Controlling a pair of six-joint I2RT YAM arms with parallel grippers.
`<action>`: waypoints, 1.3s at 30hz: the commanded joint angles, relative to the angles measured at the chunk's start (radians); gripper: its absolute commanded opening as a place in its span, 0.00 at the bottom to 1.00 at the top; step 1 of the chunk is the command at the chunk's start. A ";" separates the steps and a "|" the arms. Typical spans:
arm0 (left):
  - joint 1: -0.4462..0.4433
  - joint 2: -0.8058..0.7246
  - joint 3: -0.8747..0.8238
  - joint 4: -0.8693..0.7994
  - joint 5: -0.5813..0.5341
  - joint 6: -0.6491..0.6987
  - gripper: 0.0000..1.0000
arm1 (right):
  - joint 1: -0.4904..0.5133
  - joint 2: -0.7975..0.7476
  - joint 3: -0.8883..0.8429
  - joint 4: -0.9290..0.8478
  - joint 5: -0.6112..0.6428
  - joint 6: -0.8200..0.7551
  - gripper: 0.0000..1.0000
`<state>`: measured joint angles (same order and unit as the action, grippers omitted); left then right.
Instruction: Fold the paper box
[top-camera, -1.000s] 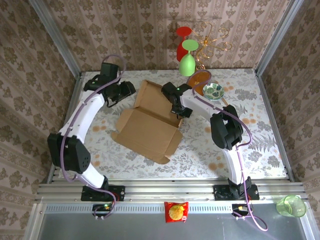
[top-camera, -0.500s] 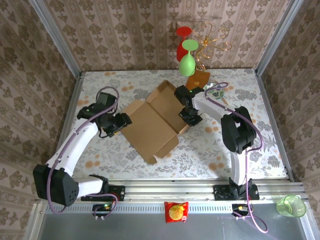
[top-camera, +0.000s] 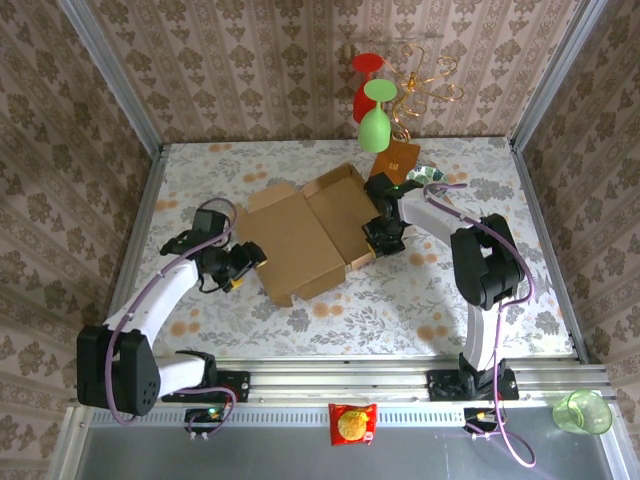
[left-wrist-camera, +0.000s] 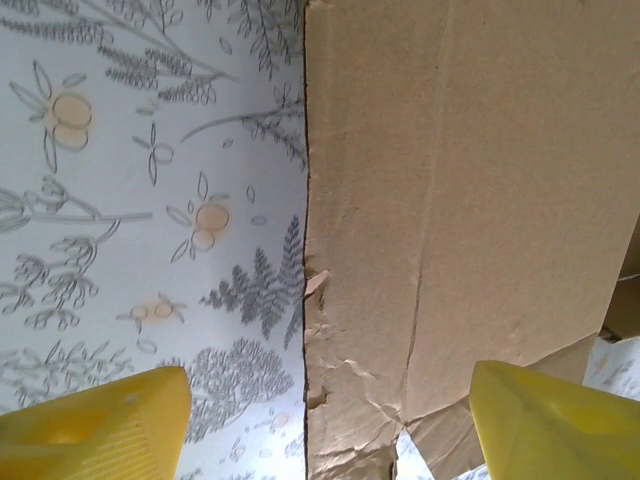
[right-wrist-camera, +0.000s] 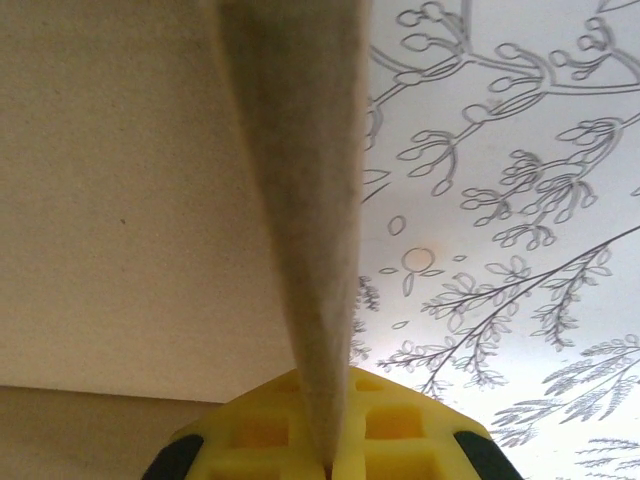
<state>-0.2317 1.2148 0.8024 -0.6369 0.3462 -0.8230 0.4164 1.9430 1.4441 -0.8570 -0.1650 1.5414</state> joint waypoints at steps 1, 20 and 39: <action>0.020 -0.032 -0.018 0.166 0.055 0.008 0.75 | -0.004 -0.030 -0.002 0.026 -0.054 0.023 0.00; 0.049 0.016 -0.128 0.444 -0.036 0.045 0.72 | 0.007 -0.010 0.001 0.078 -0.097 0.042 0.00; -0.026 0.119 0.062 0.271 -0.150 0.156 0.00 | 0.030 -0.020 -0.036 0.116 -0.103 0.066 0.00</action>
<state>-0.2367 1.3251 0.7948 -0.2573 0.2573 -0.7357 0.4366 1.9427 1.4174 -0.7559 -0.2440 1.5986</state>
